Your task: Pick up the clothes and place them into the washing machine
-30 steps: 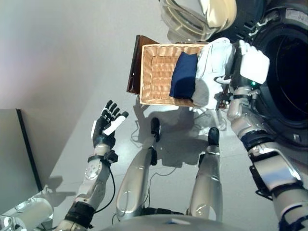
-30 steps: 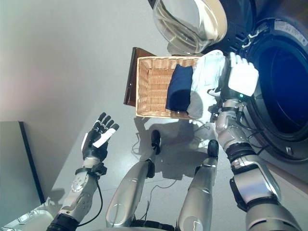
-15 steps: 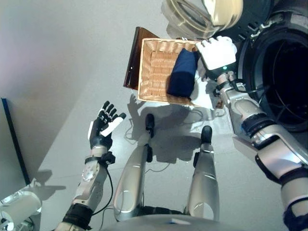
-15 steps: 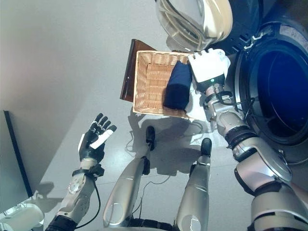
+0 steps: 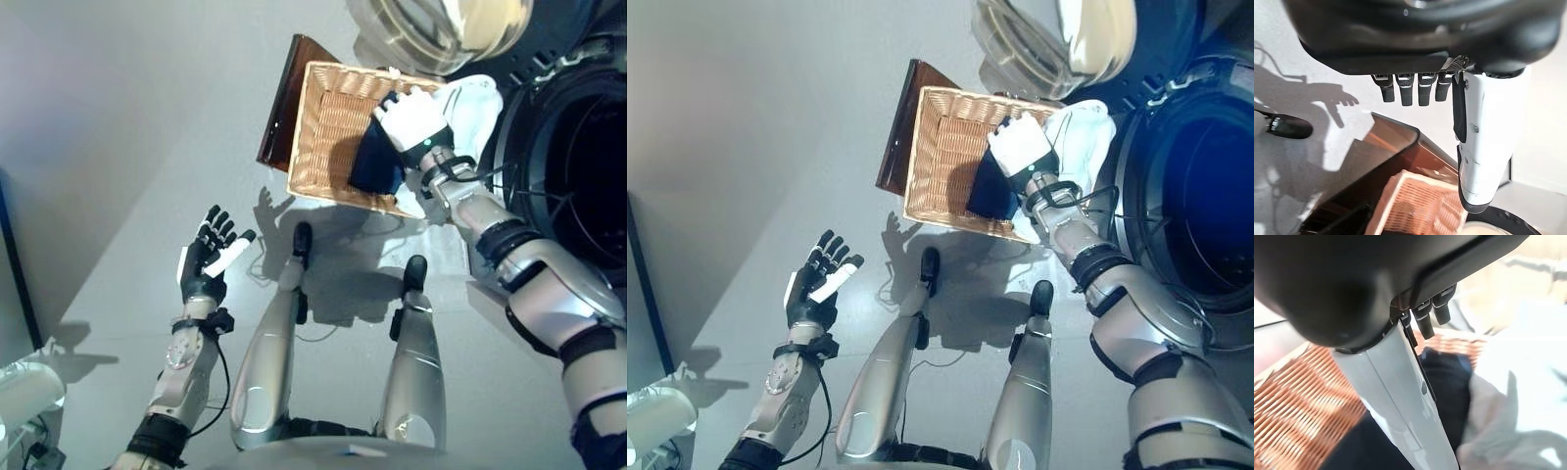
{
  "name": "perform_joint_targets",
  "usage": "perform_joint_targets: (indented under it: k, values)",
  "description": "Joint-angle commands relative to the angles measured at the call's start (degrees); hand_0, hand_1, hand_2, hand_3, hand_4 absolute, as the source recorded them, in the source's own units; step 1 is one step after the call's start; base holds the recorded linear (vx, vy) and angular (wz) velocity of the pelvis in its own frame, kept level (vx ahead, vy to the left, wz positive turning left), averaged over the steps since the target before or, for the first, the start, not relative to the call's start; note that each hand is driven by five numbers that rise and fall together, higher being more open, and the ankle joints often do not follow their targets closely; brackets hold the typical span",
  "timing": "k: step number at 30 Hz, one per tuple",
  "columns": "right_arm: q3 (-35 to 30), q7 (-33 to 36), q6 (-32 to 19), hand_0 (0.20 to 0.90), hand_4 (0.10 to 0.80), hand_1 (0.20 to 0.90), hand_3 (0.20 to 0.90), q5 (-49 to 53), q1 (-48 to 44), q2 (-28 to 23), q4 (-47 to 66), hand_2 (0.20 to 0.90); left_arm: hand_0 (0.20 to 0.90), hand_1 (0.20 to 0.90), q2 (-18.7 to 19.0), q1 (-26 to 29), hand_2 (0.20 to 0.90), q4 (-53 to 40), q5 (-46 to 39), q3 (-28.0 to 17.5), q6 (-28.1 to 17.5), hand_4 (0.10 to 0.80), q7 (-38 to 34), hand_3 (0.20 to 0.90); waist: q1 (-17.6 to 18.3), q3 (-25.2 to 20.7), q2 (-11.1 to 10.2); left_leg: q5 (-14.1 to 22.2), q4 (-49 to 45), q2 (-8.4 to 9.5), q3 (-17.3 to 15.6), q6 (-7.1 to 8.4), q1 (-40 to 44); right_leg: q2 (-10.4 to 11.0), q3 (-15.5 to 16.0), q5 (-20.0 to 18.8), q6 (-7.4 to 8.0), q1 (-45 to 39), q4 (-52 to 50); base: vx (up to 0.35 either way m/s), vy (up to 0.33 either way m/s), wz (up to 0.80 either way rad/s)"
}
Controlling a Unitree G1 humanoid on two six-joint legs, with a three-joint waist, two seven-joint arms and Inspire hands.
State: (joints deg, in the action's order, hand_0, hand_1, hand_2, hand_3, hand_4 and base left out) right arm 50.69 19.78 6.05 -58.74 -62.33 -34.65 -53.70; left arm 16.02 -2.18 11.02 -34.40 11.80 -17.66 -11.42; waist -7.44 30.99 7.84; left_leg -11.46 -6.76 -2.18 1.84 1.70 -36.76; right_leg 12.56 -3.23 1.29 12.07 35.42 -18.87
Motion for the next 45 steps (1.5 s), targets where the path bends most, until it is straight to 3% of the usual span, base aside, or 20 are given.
perform_joint_targets:
  k: [1,12,34,36,37,39,40,45]
  values:
    - [0.59,1.87,0.46,0.900,0.800,0.900,0.900,-0.59,-8.41,-0.62,0.37,0.900,0.900,0.900,2.85,0.89,0.900,-6.01,1.58,-2.05,-4.74,0.800,-1.27,0.900,-2.63,-1.20,-1.17,6.18,-4.75,-1.19,-2.59,3.17,-2.31,-0.81,-0.55,-2.91,-5.08,1.85,3.64,0.012,-0.001,0.10]
    - [-0.41,3.41,1.47,0.900,0.800,0.900,0.900,2.62,-9.66,1.43,-6.08,0.900,0.900,0.900,1.96,1.84,0.900,-8.04,0.78,-1.47,-5.32,0.800,-2.46,0.900,-3.58,-1.20,-0.42,5.39,-4.19,-0.90,-1.73,3.29,-5.84,-0.89,0.13,-2.82,-5.31,5.45,3.25,0.005,0.002,0.04]
    - [-1.67,3.22,2.08,0.900,0.800,0.900,0.900,8.22,-10.01,-2.03,-14.46,0.900,0.900,0.900,1.38,2.07,0.900,-11.95,0.44,-1.07,-5.42,0.800,-3.25,0.900,-3.64,-1.20,1.48,4.30,-3.97,-0.37,-1.06,3.53,-13.01,-1.19,0.30,-2.94,-5.42,13.04,1.86,0.001,0.001,0.01]
    - [-1.71,3.35,2.19,0.771,0.708,0.771,0.771,8.82,-10.50,-2.46,-14.91,0.771,0.900,0.900,1.37,2.06,0.900,-12.23,0.29,-1.06,-5.52,0.800,-3.22,0.900,-3.74,-1.20,1.66,4.20,-3.95,-0.25,-0.93,3.52,-13.58,-1.19,0.33,-2.95,-5.37,13.66,1.72,0.000,0.000,0.00]
    - [-1.74,3.37,2.11,0.521,0.529,0.521,0.521,9.39,-10.66,-2.88,-15.35,0.521,0.900,0.900,1.34,1.94,0.900,-12.28,0.33,-0.98,-5.46,0.800,-3.17,0.900,-3.83,-1.20,1.83,4.13,-3.87,-0.17,-0.87,3.51,-13.99,-1.16,0.45,-2.94,-5.34,14.18,1.49,0.000,0.000,0.00]
    - [-1.75,3.53,2.08,0.461,0.486,0.461,0.461,10.11,-11.04,-3.12,-15.62,0.461,0.900,0.900,1.43,1.99,0.900,-12.56,0.33,-1.00,-5.46,0.800,-3.18,0.900,-3.91,-1.20,1.99,4.08,-3.95,-0.11,-0.78,3.49,-14.45,-1.21,0.55,-2.93,-5.36,14.63,1.23,0.000,0.000,0.00]
    - [-1.70,3.65,2.10,0.200,0.300,0.200,0.200,10.32,-11.29,-3.30,-15.76,0.200,0.900,0.900,1.44,1.90,0.900,-12.61,0.22,-0.99,-5.49,0.800,-3.18,0.900,-3.93,-1.20,2.03,4.05,-3.99,-0.11,-0.75,3.45,-14.69,-1.21,0.54,-2.91,-5.36,14.86,1.09,-0.009,0.004,0.05]
    - [-1.23,4.04,2.42,0.200,0.300,0.200,0.200,10.18,-12.10,-3.81,-15.87,0.200,0.900,0.900,1.56,2.12,0.900,-12.64,0.01,-1.23,-5.59,0.800,-3.27,0.900,-3.92,-1.20,2.00,4.04,-4.08,-0.01,-0.68,3.38,-15.05,-1.27,0.49,-2.88,-5.40,15.39,0.67,-0.005,0.002,0.06]
